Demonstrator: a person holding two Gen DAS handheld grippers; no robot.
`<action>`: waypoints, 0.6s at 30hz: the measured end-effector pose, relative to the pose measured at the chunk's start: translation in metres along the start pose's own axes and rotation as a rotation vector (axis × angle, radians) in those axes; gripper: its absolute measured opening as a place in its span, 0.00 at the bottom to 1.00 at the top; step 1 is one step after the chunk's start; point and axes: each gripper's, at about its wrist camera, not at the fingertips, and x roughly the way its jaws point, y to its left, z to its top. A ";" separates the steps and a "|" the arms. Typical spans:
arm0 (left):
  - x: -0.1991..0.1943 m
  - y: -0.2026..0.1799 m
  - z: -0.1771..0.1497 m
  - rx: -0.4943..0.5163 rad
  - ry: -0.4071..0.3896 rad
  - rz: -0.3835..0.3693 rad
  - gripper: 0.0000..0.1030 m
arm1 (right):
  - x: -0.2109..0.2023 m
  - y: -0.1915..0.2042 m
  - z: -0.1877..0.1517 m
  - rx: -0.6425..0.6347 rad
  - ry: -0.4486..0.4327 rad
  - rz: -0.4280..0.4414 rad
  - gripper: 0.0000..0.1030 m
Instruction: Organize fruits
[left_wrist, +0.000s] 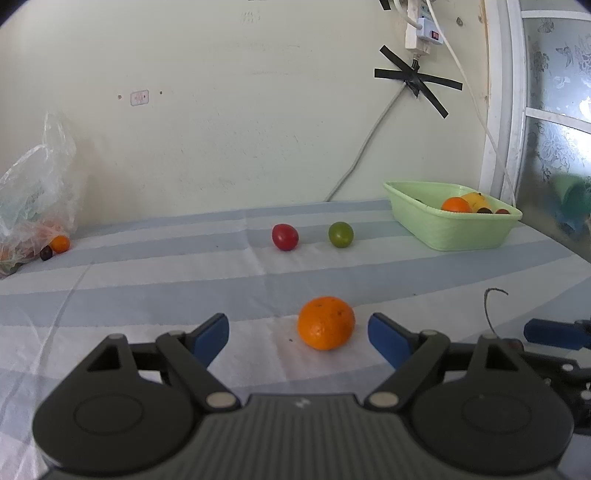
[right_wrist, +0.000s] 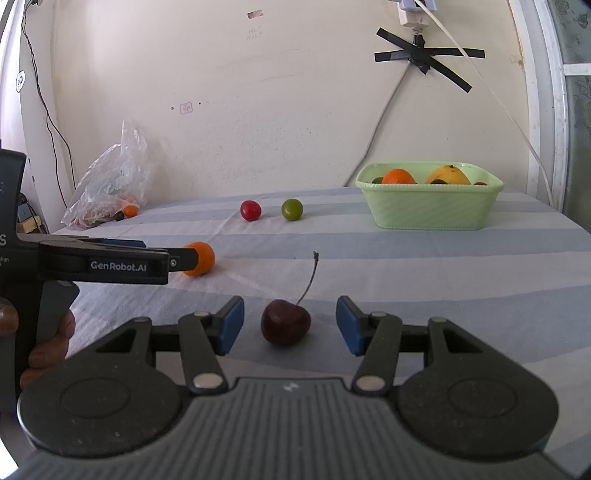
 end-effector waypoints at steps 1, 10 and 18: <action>0.000 0.000 0.000 0.000 0.000 0.001 0.83 | 0.000 0.000 0.000 0.000 0.000 0.000 0.56; -0.003 0.001 -0.001 -0.008 -0.023 0.009 0.87 | -0.001 0.000 0.000 0.001 -0.006 -0.003 0.56; -0.006 0.000 -0.002 0.003 -0.044 0.024 0.88 | -0.001 0.000 0.000 0.001 -0.007 -0.004 0.56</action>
